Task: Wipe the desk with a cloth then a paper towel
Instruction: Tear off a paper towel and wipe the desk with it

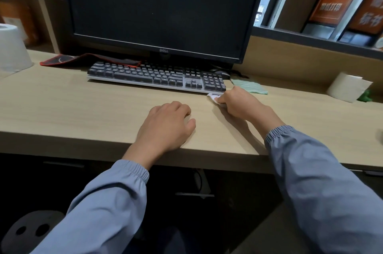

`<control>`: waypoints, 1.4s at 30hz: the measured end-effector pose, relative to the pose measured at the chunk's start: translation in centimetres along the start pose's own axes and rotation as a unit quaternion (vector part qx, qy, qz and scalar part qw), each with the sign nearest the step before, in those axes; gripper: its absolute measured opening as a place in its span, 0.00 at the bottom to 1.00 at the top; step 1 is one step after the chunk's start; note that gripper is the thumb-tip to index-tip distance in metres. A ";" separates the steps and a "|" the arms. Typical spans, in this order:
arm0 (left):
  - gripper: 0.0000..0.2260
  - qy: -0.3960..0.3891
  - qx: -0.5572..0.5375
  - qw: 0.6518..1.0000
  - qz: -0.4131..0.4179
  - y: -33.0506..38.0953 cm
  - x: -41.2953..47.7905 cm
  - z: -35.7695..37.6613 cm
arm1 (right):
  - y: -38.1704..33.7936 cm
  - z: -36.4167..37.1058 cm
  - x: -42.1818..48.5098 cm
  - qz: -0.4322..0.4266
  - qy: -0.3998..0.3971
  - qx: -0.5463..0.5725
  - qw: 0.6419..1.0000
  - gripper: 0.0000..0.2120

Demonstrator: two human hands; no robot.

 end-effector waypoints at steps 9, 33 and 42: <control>0.20 -0.003 0.001 1.000 0.000 0.0 0.0 0.1 | -2.1 -1.3 -5.4 -0.012 0.025 0.024 0.999 0.22; 0.19 -0.019 0.009 1.000 -0.004 0.3 0.0 0.1 | -7.0 -0.7 -20.5 -0.001 0.045 0.127 0.991 0.32; 0.18 -0.028 0.018 0.999 0.002 0.5 0.0 0.1 | -3.6 -1.1 -22.2 -0.014 0.139 0.157 0.978 0.33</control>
Point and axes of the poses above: each hand's wrist, its own x-axis towards the middle knuckle, its own z-axis out of the palm, y = z × x, the point moved 9 cm from there along x, towards the middle knuckle, and after that the axes turned 2 degrees about z, right-handed, at the moved point
